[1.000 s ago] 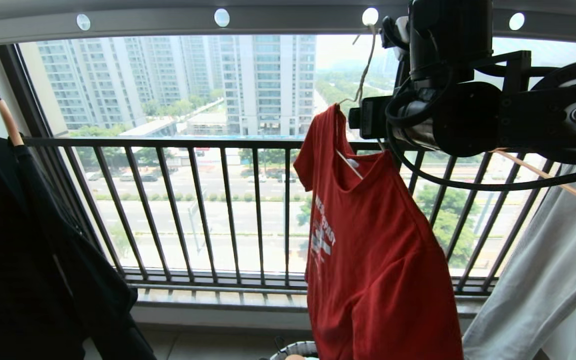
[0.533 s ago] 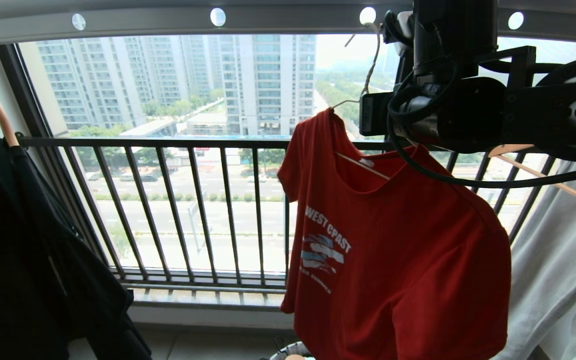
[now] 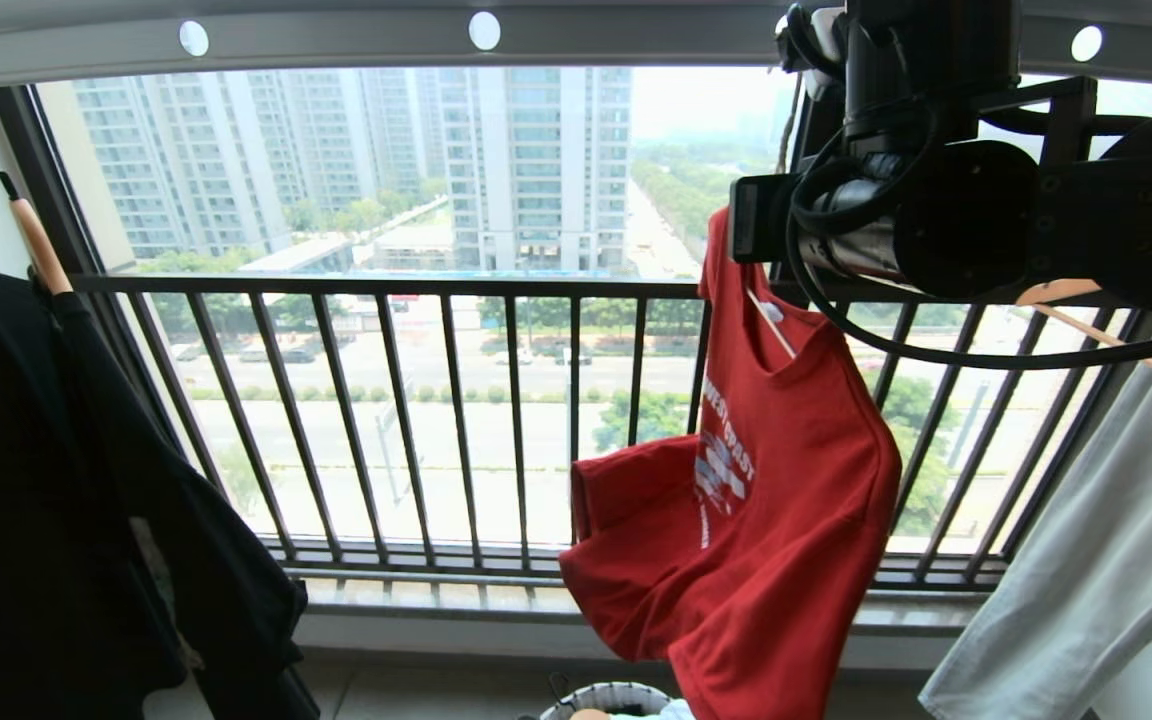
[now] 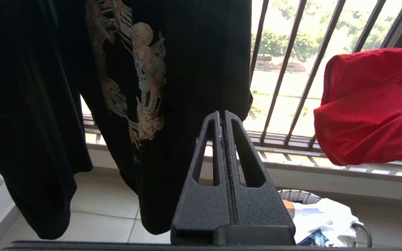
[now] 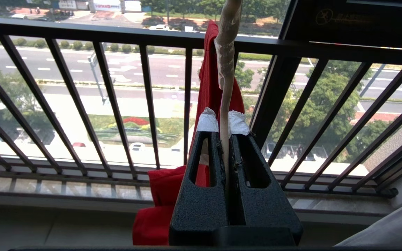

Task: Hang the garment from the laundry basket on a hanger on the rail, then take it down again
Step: Take the clothes off the clothes rack

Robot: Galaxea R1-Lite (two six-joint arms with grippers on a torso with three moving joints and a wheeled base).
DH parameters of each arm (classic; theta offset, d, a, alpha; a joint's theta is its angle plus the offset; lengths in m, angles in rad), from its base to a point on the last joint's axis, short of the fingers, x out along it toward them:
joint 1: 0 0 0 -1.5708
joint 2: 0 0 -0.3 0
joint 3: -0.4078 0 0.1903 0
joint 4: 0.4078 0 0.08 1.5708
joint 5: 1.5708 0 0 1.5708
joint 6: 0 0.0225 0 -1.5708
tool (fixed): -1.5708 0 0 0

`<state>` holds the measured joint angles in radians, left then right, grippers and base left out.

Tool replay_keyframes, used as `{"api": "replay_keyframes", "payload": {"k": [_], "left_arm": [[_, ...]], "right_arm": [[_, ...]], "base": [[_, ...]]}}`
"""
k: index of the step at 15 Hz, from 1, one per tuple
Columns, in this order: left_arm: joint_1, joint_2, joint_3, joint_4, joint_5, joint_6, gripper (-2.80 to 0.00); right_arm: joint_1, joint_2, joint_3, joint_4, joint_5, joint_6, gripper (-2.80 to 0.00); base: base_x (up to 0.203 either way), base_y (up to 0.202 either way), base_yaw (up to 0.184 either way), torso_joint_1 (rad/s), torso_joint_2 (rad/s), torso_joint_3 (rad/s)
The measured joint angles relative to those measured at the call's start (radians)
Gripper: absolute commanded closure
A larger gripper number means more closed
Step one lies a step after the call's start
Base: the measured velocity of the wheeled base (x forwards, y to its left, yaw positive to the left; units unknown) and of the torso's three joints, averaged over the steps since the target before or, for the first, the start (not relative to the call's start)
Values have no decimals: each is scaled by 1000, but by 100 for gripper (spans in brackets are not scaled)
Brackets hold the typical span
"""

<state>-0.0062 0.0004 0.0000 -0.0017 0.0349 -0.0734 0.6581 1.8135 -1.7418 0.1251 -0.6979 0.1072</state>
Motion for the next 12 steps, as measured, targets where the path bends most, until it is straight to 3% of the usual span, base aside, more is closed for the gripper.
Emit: {"api": "replay_keyframes", "payload": {"k": [12], "left_arm": [[0,0,0,0,0,0,0]], "right_arm": [[23,-85,48,0,2,6,0]], "base": [[0,0,0,0,0,0]]}}
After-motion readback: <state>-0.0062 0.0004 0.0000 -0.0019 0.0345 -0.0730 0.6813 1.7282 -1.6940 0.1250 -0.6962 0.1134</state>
